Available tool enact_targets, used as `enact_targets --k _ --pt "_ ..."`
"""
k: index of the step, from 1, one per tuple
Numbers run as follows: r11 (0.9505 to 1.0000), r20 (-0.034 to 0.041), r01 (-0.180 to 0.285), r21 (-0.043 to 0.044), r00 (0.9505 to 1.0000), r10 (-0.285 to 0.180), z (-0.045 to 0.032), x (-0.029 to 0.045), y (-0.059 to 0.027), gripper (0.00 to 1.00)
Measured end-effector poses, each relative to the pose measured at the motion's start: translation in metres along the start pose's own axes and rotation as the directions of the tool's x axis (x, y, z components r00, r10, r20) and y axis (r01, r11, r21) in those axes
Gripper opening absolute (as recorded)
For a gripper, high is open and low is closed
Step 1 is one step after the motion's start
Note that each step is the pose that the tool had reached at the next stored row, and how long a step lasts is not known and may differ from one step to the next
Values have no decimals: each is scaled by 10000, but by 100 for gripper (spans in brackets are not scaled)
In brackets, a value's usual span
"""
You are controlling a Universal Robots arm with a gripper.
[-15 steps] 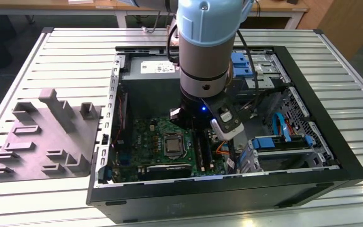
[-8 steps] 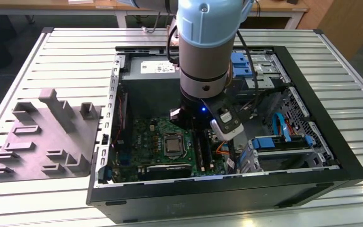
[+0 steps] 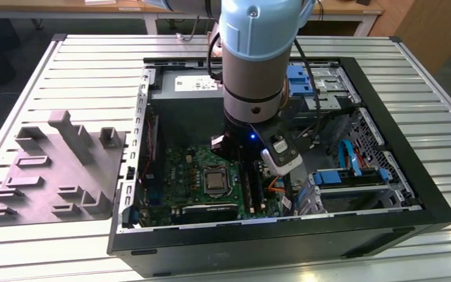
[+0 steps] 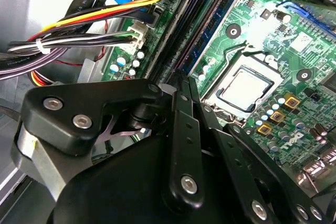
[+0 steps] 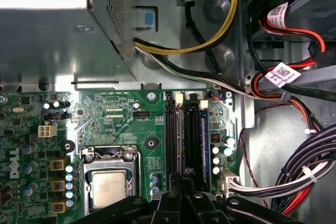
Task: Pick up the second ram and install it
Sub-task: 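Insert the second ram into the second slot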
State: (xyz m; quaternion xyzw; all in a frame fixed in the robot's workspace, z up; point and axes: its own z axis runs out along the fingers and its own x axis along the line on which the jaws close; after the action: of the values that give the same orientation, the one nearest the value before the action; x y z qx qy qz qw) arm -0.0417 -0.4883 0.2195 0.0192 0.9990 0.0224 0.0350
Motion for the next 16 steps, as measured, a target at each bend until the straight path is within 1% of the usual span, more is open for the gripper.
enact_targets --k 16 --pt "10000 0 -1 -15 10000 1 29 2 -1 11"
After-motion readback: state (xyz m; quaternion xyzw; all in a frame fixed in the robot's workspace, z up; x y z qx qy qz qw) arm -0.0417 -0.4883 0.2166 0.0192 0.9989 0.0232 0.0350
